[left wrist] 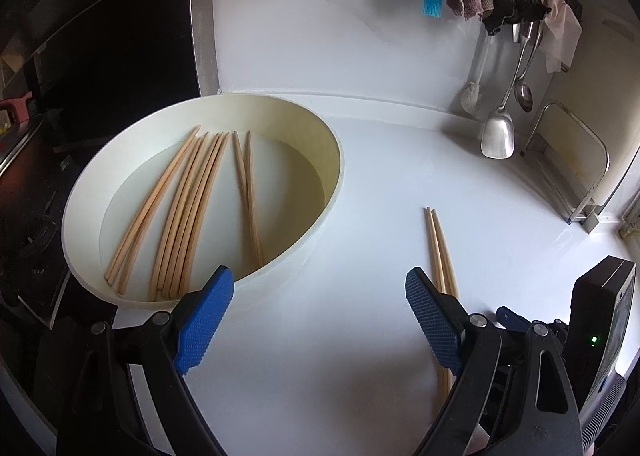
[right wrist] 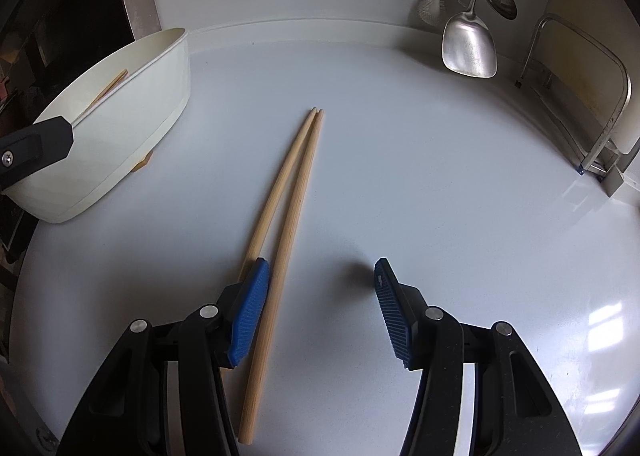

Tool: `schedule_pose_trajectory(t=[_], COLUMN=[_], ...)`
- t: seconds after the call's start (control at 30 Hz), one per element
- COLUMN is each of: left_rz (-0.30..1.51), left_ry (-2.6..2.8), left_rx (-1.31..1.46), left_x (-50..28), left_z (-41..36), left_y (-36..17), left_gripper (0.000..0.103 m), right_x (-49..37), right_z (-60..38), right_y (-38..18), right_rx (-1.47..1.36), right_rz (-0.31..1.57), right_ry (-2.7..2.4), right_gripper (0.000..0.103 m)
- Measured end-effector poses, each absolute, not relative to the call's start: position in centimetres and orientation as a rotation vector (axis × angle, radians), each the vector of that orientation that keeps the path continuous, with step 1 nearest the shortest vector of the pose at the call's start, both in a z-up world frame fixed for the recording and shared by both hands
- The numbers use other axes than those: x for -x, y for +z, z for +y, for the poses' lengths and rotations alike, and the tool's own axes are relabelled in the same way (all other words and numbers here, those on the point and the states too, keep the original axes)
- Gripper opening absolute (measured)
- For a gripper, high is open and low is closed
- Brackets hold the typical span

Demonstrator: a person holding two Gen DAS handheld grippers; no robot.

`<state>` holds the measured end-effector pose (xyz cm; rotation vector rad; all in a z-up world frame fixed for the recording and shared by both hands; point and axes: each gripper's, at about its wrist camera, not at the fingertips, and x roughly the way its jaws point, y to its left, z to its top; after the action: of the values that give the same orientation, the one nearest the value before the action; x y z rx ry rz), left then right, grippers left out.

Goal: Organize utensils
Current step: 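Withdraw both open tools from the basin toward the last two chopsticks, then close the right tool on one chopstick while the left tool grasps the other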

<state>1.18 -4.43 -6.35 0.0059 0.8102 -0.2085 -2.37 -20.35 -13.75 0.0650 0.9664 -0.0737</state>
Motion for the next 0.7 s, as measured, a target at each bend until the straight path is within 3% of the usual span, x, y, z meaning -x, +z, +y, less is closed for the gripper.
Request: schedule_pose_trajectory(t=[0.07, 0.33, 0.7], left_rz=[0.8, 0.761, 0.764], left_ry=[-0.212, -0.225, -0.301], left_rx=[0.002, -0.042, -0.096], left_x=[-0.9, -0.5, 0.1], left_z=[-4.5, -5.8, -9.8], left_y=[-6.3, -5.4, -6.1], left_gripper=[0.086, 0.086, 0.086], right_x=[2.5, 2.5, 3.6], right_z=[-20.3, -20.9, -26.0], right_y=[-13.8, -13.6, -13.5], right_rx=[-0.052, -0.029, -0.069], right_rz=[0.955, 0.938, 0.939], right_ry=[-0.064, -0.039, -0.131], right_gripper=[0.05, 0.011, 0.008])
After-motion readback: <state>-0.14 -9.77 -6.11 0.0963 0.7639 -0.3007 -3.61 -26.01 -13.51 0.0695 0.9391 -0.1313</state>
